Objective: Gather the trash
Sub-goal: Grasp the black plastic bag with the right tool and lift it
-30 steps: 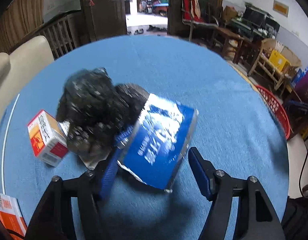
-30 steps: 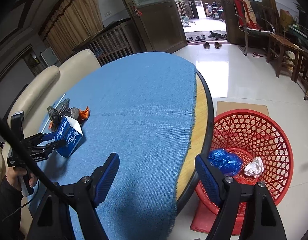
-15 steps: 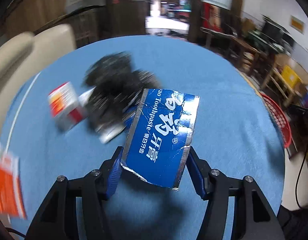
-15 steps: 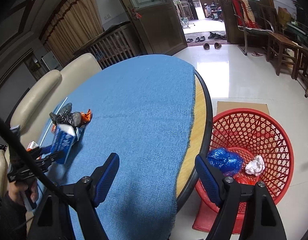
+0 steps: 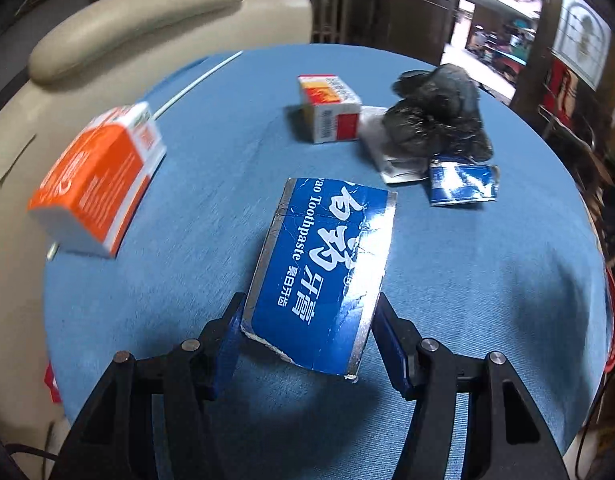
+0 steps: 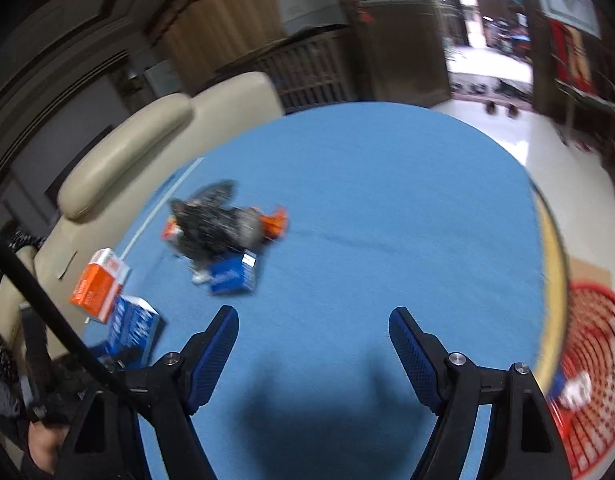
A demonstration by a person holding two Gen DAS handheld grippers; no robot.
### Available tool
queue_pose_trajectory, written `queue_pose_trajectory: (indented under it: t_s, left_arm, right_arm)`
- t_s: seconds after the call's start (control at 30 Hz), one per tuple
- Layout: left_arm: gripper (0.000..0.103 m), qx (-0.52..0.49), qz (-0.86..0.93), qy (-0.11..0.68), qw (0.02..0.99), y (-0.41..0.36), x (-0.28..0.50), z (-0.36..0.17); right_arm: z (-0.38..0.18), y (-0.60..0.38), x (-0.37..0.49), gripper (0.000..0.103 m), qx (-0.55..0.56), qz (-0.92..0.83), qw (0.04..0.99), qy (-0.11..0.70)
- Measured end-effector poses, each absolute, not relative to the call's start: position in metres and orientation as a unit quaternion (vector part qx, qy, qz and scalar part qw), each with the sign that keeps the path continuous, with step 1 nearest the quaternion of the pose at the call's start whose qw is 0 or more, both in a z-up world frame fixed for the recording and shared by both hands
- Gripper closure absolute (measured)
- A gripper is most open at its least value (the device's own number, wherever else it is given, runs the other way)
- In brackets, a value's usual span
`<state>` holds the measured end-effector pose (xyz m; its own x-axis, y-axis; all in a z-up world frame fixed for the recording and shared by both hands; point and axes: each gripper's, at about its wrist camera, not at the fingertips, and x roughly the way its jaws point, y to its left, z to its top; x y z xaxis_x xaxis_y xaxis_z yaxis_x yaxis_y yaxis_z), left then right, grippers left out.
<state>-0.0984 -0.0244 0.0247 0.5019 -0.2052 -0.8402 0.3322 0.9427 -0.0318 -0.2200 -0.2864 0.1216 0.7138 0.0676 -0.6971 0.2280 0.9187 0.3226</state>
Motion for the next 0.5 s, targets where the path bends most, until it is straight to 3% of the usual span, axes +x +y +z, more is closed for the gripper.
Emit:
queue_pose_trajectory:
  t_s: [0.5]
  left_arm:
    - [0.040, 0.056, -0.160, 0.480, 0.861, -0.021, -0.090, 0.025]
  right_arm:
    - [0.101, -0.217, -0.048, 0.022, 0.144, -0.013, 0.894, 0.425]
